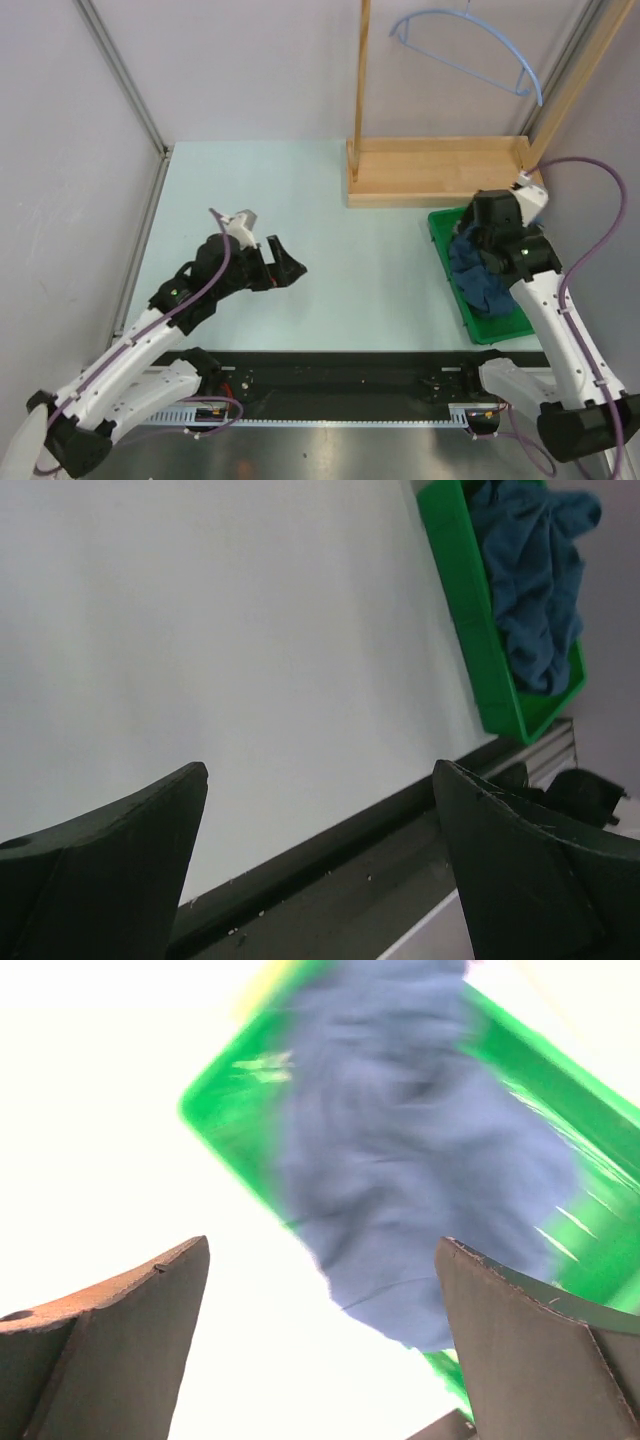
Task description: Remove the t-shirt from the hanger
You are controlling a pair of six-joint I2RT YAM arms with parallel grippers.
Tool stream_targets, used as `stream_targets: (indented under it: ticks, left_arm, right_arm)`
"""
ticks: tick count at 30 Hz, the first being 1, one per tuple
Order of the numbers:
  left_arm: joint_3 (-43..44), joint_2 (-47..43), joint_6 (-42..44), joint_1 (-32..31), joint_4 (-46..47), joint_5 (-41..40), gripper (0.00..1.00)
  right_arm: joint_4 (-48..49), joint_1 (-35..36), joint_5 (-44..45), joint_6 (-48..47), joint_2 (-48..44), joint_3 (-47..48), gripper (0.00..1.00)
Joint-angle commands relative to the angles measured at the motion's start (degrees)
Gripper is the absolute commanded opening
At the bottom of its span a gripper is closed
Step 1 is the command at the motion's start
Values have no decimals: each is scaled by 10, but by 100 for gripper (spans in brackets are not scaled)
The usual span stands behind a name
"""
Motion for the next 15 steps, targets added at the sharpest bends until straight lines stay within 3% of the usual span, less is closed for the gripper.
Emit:
stream_targets:
  ticks: [1,4,5,8,11,15]
  left_arm:
    - [12,49,35,-83,62,29,100]
    - [16,61,46,-140,82,1,100]
    - [12,59,52,-149,87,-15,100]
    - [-28,13,50,-165,121,-25,100]
    - [-111,-75,34,-166,186,-22,100]
    - [-229,-201,-1,-166,280,-10,100]
  right_arm:
    - [34,195,12,-57,16,31,100]
    - [110,316,5,-60,24,-10,100]
    - [144,386,-4,-67,20,-31,100]
    - [343,489,-39,-80,-18,-134,100]
    - [478,541,-45,-31,-78,-250,100]
    - [641,555,-55,59,-161,-405,100]
